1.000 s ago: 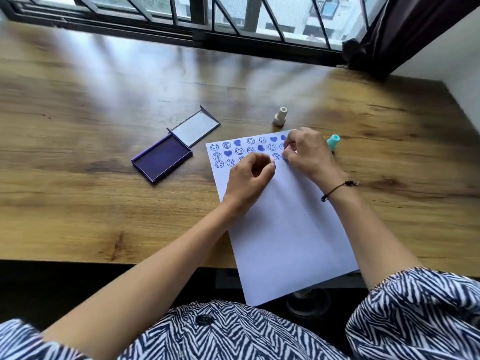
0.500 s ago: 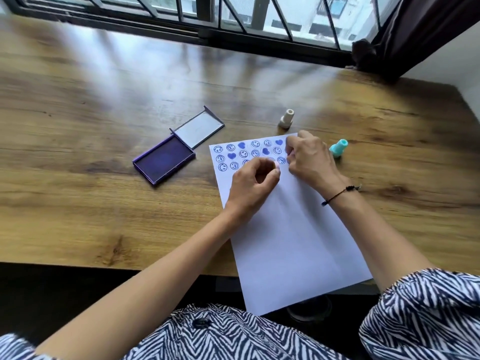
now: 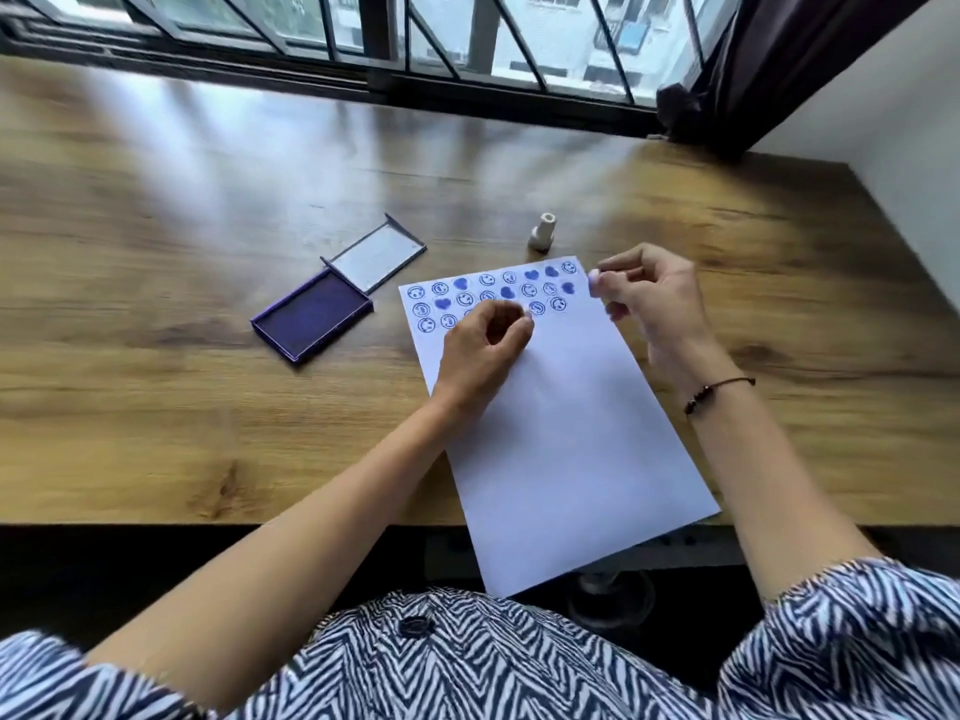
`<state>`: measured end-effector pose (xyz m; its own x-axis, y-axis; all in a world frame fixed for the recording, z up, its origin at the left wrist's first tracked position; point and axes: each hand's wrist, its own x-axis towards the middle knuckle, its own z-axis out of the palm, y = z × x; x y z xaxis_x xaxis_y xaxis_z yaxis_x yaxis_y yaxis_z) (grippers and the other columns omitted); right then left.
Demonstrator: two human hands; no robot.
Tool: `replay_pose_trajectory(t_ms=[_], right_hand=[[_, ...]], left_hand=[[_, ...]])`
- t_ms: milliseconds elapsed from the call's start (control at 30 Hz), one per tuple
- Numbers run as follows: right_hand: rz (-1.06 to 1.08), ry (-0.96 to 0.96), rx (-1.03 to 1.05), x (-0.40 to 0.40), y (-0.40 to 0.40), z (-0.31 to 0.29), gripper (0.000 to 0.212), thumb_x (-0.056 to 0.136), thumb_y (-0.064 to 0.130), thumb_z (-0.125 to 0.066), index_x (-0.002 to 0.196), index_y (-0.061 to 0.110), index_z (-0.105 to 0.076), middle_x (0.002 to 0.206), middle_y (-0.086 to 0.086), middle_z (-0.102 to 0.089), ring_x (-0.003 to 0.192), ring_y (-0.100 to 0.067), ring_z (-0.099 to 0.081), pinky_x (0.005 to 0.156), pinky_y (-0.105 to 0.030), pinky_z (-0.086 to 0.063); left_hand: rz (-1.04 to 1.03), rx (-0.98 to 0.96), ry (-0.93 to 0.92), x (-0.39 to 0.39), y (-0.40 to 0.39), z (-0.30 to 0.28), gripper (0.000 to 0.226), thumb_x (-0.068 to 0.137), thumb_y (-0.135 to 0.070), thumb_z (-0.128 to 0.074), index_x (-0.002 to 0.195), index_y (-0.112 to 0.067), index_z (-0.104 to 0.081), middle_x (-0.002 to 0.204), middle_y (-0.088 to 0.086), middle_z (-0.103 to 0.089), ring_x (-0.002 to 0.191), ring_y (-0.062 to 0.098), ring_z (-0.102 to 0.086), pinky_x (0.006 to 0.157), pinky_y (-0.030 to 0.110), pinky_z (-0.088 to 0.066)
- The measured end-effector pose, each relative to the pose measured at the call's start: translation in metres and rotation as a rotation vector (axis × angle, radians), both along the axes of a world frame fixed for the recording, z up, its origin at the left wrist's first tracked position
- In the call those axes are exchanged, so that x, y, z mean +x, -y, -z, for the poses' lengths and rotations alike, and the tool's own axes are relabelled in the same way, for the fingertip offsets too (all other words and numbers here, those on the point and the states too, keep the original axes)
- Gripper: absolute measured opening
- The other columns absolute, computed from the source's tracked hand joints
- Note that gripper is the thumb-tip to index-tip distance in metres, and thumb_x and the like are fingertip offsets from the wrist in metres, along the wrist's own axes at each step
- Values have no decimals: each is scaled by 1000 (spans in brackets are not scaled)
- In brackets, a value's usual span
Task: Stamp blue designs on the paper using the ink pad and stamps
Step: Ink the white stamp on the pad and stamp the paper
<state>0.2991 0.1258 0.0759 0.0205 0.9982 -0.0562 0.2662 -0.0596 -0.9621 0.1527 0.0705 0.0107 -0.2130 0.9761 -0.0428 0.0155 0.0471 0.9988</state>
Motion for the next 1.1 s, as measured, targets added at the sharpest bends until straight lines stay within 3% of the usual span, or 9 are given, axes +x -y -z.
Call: replay_pose_trajectory(t_ms=[200, 267, 567, 667, 767, 833, 933, 1033, 1100], right_hand=[[-64, -162, -77, -8, 19, -1, 17, 76, -4, -65, 71, 10, -58, 48, 4, -64, 37, -7, -46, 43, -18, -40], [-106, -166, -81, -15, 25, -5, 16, 77, -3, -65, 71, 11, -59, 55, -2, -62, 39, -8, -47, 46, -18, -41], [-257, -65, 24, -48, 37, -19, 17, 76, 1, -67, 68, 15, -62, 52, 3, -60, 44, -5, -50, 49, -16, -44], [-293, -38, 74, -58, 43, -22, 17, 78, 3, -66, 69, 17, -61, 58, -4, -57, 44, -1, -49, 48, -13, -44], [-317, -28, 134, -68, 49, -25, 17, 79, 4, -66, 71, 19, -61, 58, -3, -55, 45, 0, -50, 48, -11, -44], [-309, -41, 172, -72, 54, -22, 18, 79, 5, -66, 72, 20, -60, 58, -1, -57, 47, 0, -51, 49, -11, -44], [-275, -44, 158, -73, 57, -14, 18, 79, 5, -66, 72, 20, -60, 59, 2, -60, 49, 2, -54, 51, -12, -44], [-243, 76, 129, -55, 48, -7, 16, 76, 8, -69, 71, 22, -62, 60, 1, -61, 54, -4, -55, 54, -17, -46], [-157, 328, 227, -31, 34, -5, 9, 74, 8, -68, 74, 16, -65, 65, -2, -59, 62, -14, -55, 61, -27, -47]], left_hand=[[70, 10, 201, -4, -1, -7, 11, 84, -11, -58, 92, -5, -61, 74, 3, -60, 63, 6, -59, 69, 19, -50], [97, 26, 235, -5, 0, -11, 9, 84, -11, -58, 90, -6, -62, 73, 4, -61, 62, 7, -59, 65, 16, -49], [81, 75, 350, -24, 14, -29, 12, 84, -13, -58, 87, -5, -65, 65, -5, -67, 62, 11, -59, 67, 20, -49], [67, 109, 353, -34, 22, -34, 23, 80, -18, -61, 94, 0, -64, 69, 1, -65, 62, 12, -58, 64, 21, -47], [69, 128, 327, -44, 27, -39, 28, 76, -22, -60, 94, -1, -64, 66, -4, -67, 61, 11, -57, 60, 20, -45], [67, 138, 291, -48, 29, -41, 32, 77, -24, -60, 94, 3, -61, 69, 3, -65, 61, 12, -55, 58, 20, -44], [80, 124, 220, -48, 30, -38, 20, 81, -21, -58, 83, -2, -60, 70, 7, -60, 61, 12, -53, 56, 19, -42], [132, 25, 89, -40, 24, -35, 14, 86, -17, -55, 81, -6, -62, 69, 4, -60, 61, 12, -52, 56, 18, -43], [115, -21, 91, -30, 17, -35, 14, 87, -15, -55, 81, -6, -63, 68, 4, -59, 59, 13, -51, 57, 18, -44]])
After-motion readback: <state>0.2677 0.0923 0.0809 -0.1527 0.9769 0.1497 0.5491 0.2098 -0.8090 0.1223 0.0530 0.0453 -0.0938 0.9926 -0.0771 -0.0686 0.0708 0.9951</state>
